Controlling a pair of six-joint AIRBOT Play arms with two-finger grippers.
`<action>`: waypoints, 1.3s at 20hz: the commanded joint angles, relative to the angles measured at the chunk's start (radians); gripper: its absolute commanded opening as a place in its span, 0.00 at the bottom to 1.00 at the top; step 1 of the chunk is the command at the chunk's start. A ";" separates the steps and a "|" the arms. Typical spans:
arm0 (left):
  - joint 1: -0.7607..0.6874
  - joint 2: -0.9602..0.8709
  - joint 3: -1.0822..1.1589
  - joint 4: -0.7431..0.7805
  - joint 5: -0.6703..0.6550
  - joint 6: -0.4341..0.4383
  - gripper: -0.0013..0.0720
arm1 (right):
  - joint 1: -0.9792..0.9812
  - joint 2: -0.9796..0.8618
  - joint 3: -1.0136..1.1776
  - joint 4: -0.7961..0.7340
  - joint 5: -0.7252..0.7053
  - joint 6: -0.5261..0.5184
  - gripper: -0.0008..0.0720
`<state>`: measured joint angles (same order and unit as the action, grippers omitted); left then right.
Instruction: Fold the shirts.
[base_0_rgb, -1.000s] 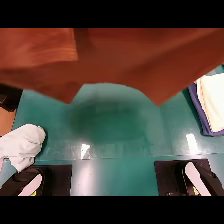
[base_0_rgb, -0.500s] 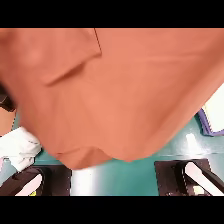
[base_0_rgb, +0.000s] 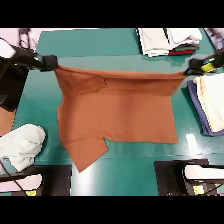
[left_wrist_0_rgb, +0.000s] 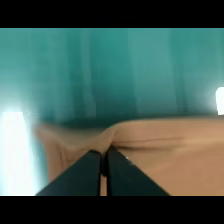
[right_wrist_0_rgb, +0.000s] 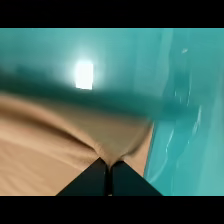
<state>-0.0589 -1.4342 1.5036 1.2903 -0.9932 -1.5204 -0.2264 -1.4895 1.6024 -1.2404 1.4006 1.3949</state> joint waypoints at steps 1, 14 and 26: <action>0.003 -0.116 -0.010 -0.017 0.098 0.036 0.05 | 0.057 -0.192 0.104 -0.034 -0.041 0.031 0.03; 0.077 -0.120 -0.182 -0.103 -0.103 0.140 0.05 | 0.056 -0.113 -0.121 -0.043 -0.121 0.010 0.03; 0.082 0.022 -0.209 -0.042 -0.202 0.066 0.68 | 0.028 -0.016 -0.181 0.060 0.004 -0.056 0.53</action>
<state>0.0223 -1.4933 1.2980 1.2076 -1.1538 -1.4353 -0.1829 -1.5562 1.4231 -1.1950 1.3300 1.3788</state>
